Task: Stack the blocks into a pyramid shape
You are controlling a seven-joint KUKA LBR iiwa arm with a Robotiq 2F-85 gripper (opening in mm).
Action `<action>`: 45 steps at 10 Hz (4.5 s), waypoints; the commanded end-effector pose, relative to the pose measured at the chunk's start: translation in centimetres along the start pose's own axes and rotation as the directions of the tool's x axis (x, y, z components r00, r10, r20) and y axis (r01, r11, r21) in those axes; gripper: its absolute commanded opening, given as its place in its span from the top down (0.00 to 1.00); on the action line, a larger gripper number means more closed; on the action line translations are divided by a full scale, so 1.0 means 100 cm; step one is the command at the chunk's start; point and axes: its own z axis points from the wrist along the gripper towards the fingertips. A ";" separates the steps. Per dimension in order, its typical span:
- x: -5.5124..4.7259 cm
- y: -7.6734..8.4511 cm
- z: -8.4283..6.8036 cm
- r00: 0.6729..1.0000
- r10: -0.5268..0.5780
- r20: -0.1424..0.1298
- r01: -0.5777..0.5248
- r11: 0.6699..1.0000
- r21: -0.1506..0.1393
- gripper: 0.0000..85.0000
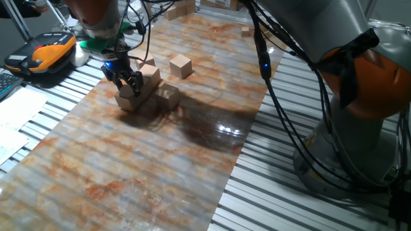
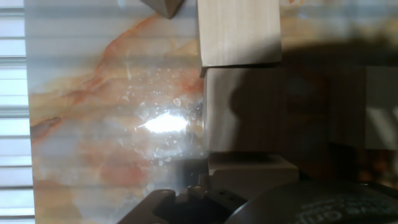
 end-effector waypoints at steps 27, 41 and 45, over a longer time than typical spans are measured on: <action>-0.008 0.003 0.007 1.000 0.024 -0.012 -0.024 1.000 -0.002 1.00; -0.008 0.002 0.010 0.999 0.030 -0.021 -0.030 1.000 -0.008 1.00; -0.008 0.002 0.010 0.999 0.029 -0.014 -0.029 1.000 -0.002 1.00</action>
